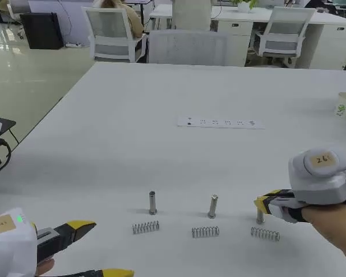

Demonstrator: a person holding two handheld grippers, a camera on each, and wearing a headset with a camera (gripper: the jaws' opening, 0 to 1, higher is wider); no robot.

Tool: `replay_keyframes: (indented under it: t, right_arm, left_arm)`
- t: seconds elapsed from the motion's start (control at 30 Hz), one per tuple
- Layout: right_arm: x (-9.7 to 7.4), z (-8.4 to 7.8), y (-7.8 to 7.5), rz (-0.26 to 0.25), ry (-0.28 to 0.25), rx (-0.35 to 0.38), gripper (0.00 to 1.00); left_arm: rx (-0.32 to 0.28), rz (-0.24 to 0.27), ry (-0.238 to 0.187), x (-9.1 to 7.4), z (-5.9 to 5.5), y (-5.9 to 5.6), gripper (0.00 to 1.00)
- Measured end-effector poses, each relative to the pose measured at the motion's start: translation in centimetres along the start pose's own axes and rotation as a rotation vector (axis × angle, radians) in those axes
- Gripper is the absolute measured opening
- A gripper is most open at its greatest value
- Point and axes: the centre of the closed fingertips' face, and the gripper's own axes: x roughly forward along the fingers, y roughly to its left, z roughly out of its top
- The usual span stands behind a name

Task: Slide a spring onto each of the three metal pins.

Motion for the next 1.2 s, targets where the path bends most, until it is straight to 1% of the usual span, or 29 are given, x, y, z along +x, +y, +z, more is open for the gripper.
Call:
replay_keyframes:
  t: [0.4,0.63,0.77,1.2]
  right_arm:
    - [0.2,0.2,0.2,0.016,-0.026,0.011,0.05]
    - [0.0,0.0,0.1,0.020,-0.014,0.022,0.06]
    - [-0.2,-0.3,0.1,0.022,0.001,0.013,0.06]
    - [-0.5,-1.0,0.4,0.028,0.020,-0.008,0.08]
  left_arm:
    - [-0.003,0.005,0.002,-0.2,-0.1,0.1,0.64]
    - [-0.001,-0.002,0.004,0.0,-0.2,-0.2,0.64]
    - [-0.001,-0.004,0.004,0.1,-0.1,-0.2,0.64]
    - [0.005,-0.015,0.008,0.2,-0.2,-0.5,0.64]
